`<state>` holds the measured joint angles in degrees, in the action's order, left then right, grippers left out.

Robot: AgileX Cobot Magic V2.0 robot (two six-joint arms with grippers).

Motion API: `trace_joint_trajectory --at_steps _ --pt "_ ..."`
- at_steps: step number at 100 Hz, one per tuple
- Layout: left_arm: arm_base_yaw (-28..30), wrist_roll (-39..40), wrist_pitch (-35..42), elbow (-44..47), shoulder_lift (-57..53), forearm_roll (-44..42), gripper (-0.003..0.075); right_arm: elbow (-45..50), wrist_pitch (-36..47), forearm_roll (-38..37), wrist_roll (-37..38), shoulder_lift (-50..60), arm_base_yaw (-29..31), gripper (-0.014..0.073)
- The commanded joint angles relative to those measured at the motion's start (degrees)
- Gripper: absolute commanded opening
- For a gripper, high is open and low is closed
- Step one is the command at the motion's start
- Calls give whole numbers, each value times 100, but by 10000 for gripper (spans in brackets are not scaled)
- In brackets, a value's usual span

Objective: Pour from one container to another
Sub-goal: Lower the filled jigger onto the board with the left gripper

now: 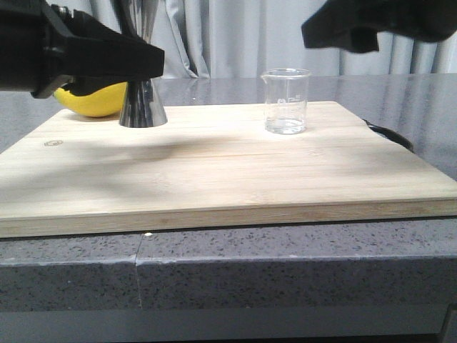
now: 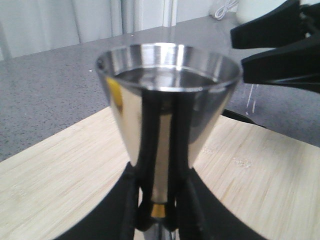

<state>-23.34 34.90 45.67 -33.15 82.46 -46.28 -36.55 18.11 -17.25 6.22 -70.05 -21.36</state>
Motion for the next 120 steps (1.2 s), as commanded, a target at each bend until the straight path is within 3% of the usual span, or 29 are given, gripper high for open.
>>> trace_joint_trajectory --at_steps 1,56,120 --pt "89 -64 572 -237 -7 285 -20 -142 249 -2 -60 410 -66 507" --pt "111 -342 1076 -808 857 294 -19 -142 -65 -2 -60 1859 -332 507" --pt "111 -510 1330 -808 1130 362 -19 -142 -398 -2 -60 2046 -332 507"
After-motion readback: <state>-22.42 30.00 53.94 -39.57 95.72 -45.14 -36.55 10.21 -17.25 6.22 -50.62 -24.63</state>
